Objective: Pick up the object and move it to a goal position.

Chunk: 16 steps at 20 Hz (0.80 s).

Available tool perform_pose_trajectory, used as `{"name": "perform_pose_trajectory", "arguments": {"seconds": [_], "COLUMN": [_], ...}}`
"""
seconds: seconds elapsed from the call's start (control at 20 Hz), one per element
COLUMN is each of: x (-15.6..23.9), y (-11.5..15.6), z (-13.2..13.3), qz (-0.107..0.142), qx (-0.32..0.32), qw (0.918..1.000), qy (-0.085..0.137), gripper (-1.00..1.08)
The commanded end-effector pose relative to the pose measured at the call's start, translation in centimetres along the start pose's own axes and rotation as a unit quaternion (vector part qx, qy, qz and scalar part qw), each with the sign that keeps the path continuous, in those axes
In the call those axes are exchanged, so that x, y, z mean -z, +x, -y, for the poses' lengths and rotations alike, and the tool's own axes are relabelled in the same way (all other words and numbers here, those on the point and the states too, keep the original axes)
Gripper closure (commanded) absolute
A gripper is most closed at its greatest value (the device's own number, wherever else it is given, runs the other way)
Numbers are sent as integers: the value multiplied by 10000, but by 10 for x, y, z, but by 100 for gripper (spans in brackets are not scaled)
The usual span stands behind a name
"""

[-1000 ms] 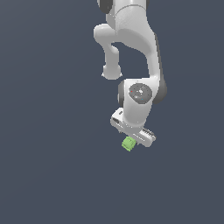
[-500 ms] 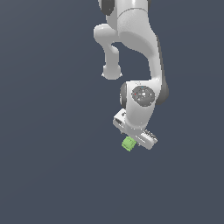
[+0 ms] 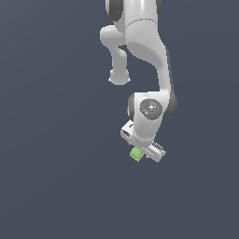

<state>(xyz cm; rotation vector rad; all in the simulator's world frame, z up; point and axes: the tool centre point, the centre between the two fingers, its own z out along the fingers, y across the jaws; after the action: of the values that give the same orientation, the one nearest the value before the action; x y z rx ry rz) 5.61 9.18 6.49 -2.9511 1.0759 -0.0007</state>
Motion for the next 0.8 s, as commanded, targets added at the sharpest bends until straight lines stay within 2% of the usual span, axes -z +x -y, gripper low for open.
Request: {"name": "perform_pose_trajectory", "arguments": {"seconds": [0.0, 0.35, 0.4, 0.75], "x": [-13, -23, -23, -23], "y": [-1, 0, 0, 0], "z": [0, 1, 1, 1], "qz": [2, 2, 2, 2], "qx": [-5, -8, -8, -8], "qw": [10000, 10000, 10000, 10000], "qy": [-3, -3, -3, -3], "gripper": [-92, -92, 108, 108]}}
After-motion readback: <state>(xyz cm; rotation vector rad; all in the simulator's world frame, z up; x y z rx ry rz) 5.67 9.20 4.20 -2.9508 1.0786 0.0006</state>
